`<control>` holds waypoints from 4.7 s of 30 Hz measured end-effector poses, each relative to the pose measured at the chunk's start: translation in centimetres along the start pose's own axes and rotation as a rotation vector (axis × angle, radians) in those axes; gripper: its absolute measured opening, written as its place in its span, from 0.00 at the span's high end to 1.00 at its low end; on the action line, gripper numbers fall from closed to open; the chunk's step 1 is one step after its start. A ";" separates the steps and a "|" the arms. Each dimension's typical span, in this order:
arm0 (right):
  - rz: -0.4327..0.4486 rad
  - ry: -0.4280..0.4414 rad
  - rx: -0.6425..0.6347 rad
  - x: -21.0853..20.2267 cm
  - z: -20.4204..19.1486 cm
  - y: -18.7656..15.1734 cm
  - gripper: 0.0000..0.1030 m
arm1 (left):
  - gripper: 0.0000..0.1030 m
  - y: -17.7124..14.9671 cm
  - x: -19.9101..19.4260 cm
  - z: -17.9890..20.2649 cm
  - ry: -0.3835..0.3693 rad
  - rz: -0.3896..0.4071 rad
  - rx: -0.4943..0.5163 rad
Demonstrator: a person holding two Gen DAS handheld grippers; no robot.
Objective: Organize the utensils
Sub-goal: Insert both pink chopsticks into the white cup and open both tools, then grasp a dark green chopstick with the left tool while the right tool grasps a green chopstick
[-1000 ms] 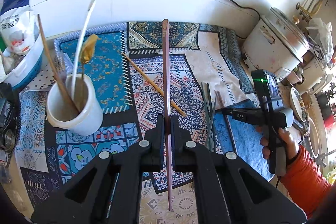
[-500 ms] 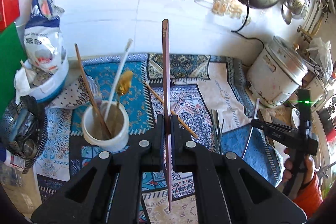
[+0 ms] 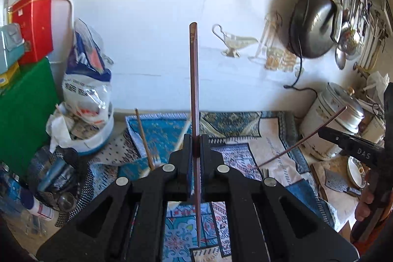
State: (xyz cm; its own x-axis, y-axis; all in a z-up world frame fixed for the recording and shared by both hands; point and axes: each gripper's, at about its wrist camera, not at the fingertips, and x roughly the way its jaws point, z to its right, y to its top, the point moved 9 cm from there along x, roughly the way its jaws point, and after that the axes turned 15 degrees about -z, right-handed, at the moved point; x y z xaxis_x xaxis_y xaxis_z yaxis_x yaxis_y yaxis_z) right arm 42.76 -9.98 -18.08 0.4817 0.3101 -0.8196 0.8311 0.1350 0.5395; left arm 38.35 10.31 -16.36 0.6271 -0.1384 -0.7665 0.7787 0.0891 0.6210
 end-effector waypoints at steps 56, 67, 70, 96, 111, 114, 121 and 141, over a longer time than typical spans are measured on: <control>-0.261 0.087 -0.177 10.5 -10.8 -2.5 0.79 | 0.95 -4.2 10.7 -6.3 0.052 -0.260 0.029; -0.158 0.048 -0.151 5.1 -6.4 -2.8 0.62 | 0.44 -3.3 4.7 -1.6 0.042 -0.206 0.063; -0.145 0.031 -0.134 4.0 -4.5 -3.1 0.61 | 0.36 -3.1 3.9 0.2 0.032 -0.193 0.076; -0.327 -0.119 0.216 4.7 17.1 -14.7 0.61 | 0.34 -13.9 20.2 17.0 -0.031 -0.593 0.295; -0.381 -0.075 0.282 6.3 19.0 -17.5 0.61 | 0.71 -17.5 25.6 21.3 -0.032 -0.736 0.415; -0.391 -0.073 0.283 6.7 19.0 -17.7 0.61 | 0.78 -17.6 26.0 21.5 -0.069 -0.760 0.390; -0.405 -0.061 0.266 7.8 18.4 -17.1 0.61 | 0.96 -17.0 25.6 21.6 -0.127 -0.768 0.358; -0.551 0.009 0.206 18.2 12.6 -14.7 0.76 | 0.97 -13.6 18.2 14.2 -0.087 -0.577 0.203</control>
State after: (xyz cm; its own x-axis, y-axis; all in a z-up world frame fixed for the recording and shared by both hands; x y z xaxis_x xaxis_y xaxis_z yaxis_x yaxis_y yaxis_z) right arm 42.79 -18.20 -43.33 -0.0383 0.2541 -0.9664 0.9955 0.0933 -0.0149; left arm 38.94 -7.47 -36.43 0.0949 -0.1889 -0.9774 0.9678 -0.2125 0.1350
